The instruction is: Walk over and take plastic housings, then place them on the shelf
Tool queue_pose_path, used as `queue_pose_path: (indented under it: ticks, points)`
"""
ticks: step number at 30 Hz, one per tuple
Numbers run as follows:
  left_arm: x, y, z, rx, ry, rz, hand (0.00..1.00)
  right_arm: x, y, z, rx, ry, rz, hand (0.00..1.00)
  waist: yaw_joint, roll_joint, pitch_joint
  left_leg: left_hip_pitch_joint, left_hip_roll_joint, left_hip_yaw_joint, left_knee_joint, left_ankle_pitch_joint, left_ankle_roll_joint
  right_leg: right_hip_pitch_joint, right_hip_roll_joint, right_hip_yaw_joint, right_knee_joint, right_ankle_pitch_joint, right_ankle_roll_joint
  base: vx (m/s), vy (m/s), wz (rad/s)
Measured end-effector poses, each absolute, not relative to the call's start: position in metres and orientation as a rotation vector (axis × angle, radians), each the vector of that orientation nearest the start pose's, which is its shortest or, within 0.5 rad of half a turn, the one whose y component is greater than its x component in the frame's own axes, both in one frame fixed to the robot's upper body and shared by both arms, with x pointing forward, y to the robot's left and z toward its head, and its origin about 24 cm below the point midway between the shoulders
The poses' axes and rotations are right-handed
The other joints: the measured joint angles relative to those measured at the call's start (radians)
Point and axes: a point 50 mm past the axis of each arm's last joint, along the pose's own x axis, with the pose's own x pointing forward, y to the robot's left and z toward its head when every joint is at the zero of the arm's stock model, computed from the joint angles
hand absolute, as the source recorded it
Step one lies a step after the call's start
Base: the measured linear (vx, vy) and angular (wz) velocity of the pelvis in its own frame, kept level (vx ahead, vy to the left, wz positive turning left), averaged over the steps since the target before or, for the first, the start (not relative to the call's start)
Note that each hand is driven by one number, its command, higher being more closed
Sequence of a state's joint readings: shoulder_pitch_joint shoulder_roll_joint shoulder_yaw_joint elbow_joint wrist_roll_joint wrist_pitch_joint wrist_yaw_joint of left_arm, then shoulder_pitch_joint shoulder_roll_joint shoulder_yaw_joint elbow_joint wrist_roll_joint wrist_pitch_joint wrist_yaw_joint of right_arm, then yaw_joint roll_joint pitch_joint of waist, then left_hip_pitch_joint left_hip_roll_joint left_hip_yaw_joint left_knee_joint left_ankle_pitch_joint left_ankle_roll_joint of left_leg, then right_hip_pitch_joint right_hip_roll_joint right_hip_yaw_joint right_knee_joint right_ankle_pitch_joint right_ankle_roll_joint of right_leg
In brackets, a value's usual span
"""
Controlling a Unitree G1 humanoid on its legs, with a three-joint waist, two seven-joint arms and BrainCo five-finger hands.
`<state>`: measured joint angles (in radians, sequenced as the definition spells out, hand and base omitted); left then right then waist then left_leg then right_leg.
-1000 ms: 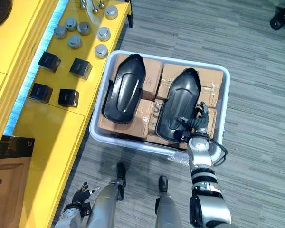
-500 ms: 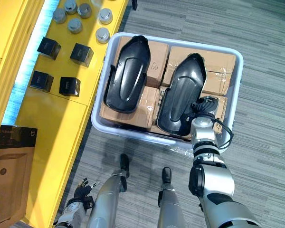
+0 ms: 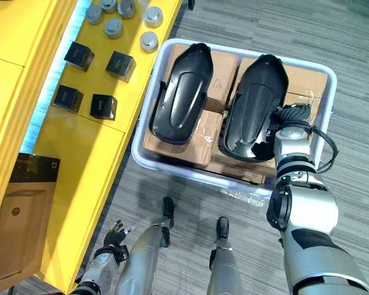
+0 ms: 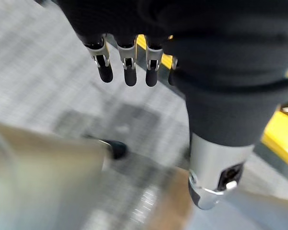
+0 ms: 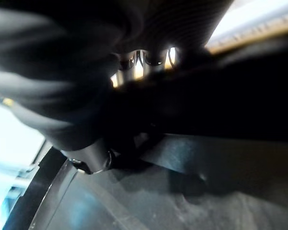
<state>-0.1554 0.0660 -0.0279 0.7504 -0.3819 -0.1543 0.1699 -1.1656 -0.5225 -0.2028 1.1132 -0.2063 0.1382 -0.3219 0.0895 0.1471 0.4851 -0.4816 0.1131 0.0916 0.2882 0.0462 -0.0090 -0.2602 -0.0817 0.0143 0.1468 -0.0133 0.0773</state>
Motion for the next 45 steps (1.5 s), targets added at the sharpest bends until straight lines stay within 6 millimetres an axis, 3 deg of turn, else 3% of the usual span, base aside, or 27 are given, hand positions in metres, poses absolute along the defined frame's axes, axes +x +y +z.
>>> queue_pose_path:
  ticks: [4,6,11,13,16,21,24,33,41,42,45]
  points:
    - [0.256,0.168,-0.007,-0.358,0.118,0.235,0.00,0.386,-0.281,0.252,-0.579,-0.241,-0.669,1.00,-0.025,0.000,0.000,0.045,-0.013,-0.001,-0.028,0.010,0.002,0.047,-0.012,-0.007,-0.023,0.000,0.000,0.01,0.004,0.08]
    - [0.258,0.167,0.013,-0.385,0.025,0.217,0.00,0.378,-0.279,0.249,-0.663,-0.289,-0.679,1.00,-0.037,-0.001,-0.003,0.075,-0.023,-0.001,-0.052,0.020,0.000,0.071,-0.015,-0.010,-0.031,0.000,0.001,0.04,-0.009,0.05]
    - [0.263,0.156,0.057,-0.409,-0.151,0.136,0.00,0.363,-0.266,0.210,-0.798,-0.280,-0.644,1.00,-0.062,-0.019,-0.042,0.142,-0.028,0.019,-0.149,0.063,-0.009,0.089,-0.017,-0.002,-0.041,0.001,0.001,0.06,-0.025,-0.07]
    - [0.272,0.141,0.071,-0.418,-0.192,0.045,0.00,0.360,-0.262,0.191,-0.856,-0.241,-0.618,1.00,-0.077,-0.031,-0.058,0.186,-0.029,0.025,-0.218,0.097,-0.015,0.105,-0.015,-0.001,-0.055,0.004,0.007,0.04,-0.026,-0.04]
    - [0.287,0.110,0.091,-0.495,-0.217,-0.122,0.00,0.354,-0.247,0.182,-0.912,-0.271,-0.576,1.00,-0.096,-0.051,-0.091,0.230,-0.024,0.036,-0.307,0.143,-0.022,0.108,-0.006,0.003,-0.065,0.005,0.007,0.02,-0.018,-0.08]
    - [0.304,0.071,0.101,-0.602,-0.144,-0.307,0.00,0.343,-0.208,0.178,-0.918,-0.386,-0.485,1.00,-0.136,-0.074,-0.164,0.280,-0.022,0.049,-0.374,0.173,-0.024,0.121,-0.003,0.007,-0.067,0.005,0.008,0.02,0.014,-0.08]
    - [0.305,0.059,0.103,-0.646,-0.113,-0.356,0.00,0.333,-0.193,0.176,-0.895,-0.443,-0.469,1.00,-0.136,-0.081,-0.184,0.300,-0.018,0.050,-0.375,0.173,-0.024,0.142,-0.002,0.006,-0.070,0.005,0.008,0.00,0.000,0.00]
    - [0.300,0.044,0.083,-0.638,0.012,-0.378,0.00,0.315,-0.151,0.154,-0.829,-0.497,-0.337,1.00,-0.134,-0.092,-0.255,0.332,-0.020,0.042,-0.380,0.173,-0.027,0.191,-0.006,-0.004,-0.098,0.009,0.007,-0.01,0.009,0.02]
    - [0.298,0.043,0.080,-0.642,0.029,-0.382,0.00,0.307,-0.136,0.148,-0.805,-0.528,-0.274,1.00,-0.133,-0.107,-0.301,0.341,-0.023,0.039,-0.380,0.173,-0.026,0.216,-0.009,-0.008,-0.129,0.024,0.008,0.00,0.002,0.01]
    - [0.298,0.043,0.079,-0.639,0.031,-0.383,1.00,0.307,-0.135,0.147,-0.800,-0.525,-0.273,1.00,-0.133,-0.109,-0.306,0.342,-0.023,0.036,-0.380,0.173,-0.026,0.221,-0.009,-0.012,-0.135,0.026,0.007,0.00,0.010,0.06]
    - [0.297,0.045,0.076,-0.635,0.039,-0.377,1.00,0.304,-0.134,0.140,-0.792,-0.500,-0.260,1.00,-0.133,-0.116,-0.324,0.342,-0.023,0.023,-0.380,0.173,-0.027,0.226,-0.009,-0.027,-0.142,0.026,0.007,0.00,0.012,0.12]
